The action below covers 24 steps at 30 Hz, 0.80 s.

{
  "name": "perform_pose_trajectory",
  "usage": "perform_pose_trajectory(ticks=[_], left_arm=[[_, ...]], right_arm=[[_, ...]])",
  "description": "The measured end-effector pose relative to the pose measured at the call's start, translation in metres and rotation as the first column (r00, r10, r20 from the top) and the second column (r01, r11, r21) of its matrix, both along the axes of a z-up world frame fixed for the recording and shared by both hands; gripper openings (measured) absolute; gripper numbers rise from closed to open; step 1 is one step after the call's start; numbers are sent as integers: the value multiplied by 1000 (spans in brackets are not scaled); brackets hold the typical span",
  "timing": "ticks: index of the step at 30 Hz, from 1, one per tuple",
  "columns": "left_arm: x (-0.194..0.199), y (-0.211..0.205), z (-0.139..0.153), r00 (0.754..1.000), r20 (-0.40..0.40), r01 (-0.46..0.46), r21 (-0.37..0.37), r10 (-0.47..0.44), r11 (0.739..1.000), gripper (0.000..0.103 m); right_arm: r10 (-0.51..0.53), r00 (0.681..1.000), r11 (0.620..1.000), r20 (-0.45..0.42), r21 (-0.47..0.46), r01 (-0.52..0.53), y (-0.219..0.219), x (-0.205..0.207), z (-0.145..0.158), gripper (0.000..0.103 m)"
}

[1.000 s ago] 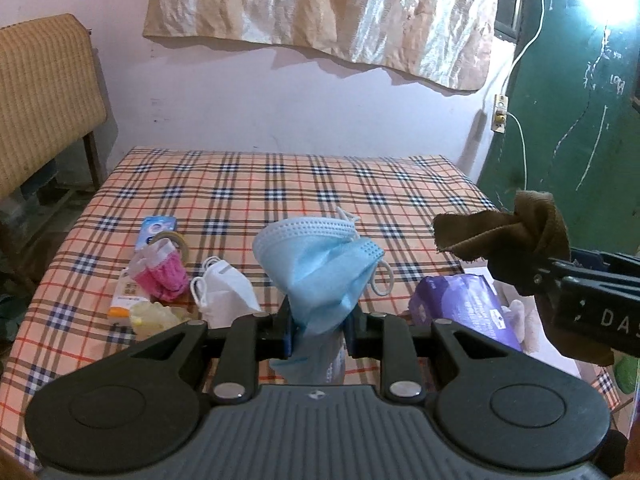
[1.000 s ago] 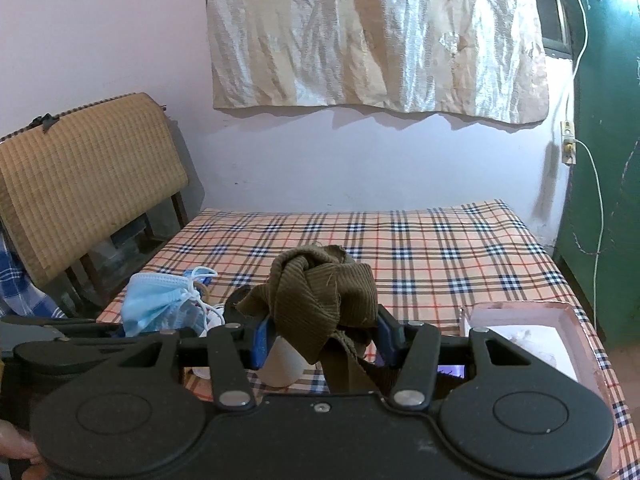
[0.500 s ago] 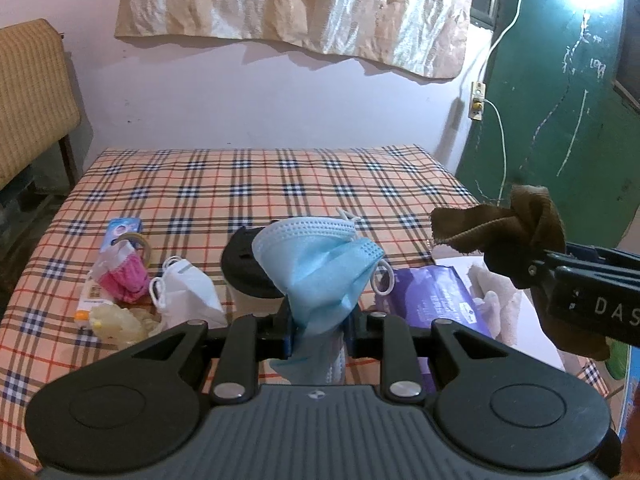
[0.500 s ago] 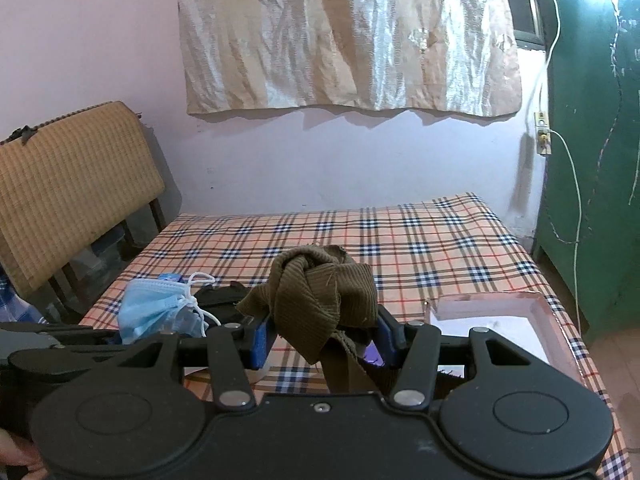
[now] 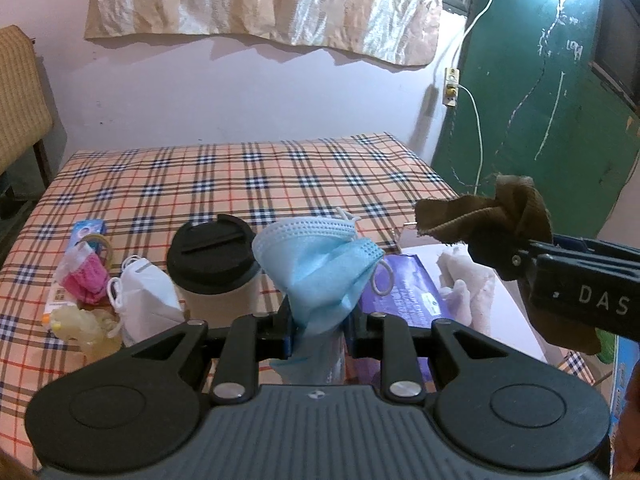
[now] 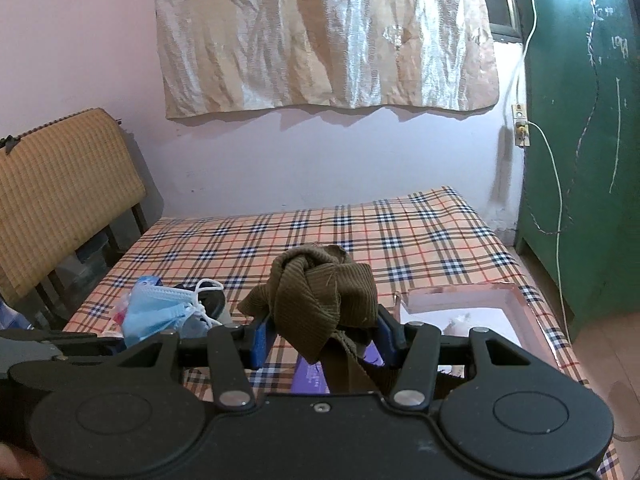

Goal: Organize soft objects
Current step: 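Carry the blue mask with the left gripper while the right gripper carries the green cloth toward the box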

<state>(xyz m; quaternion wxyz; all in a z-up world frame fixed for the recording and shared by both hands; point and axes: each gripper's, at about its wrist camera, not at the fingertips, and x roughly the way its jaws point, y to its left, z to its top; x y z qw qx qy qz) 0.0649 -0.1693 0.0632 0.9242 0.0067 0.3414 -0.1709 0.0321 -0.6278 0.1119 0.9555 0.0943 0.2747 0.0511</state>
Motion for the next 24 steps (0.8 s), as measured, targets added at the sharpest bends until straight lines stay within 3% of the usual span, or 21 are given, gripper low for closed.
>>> perform_pose_trajectory(ticks=[24], left_arm=[[2,-50,-15,992,-38,122,4,-122,992,26]], right_arm=[[-128,991,991,-47,19,129,-58,-7,-22,62]])
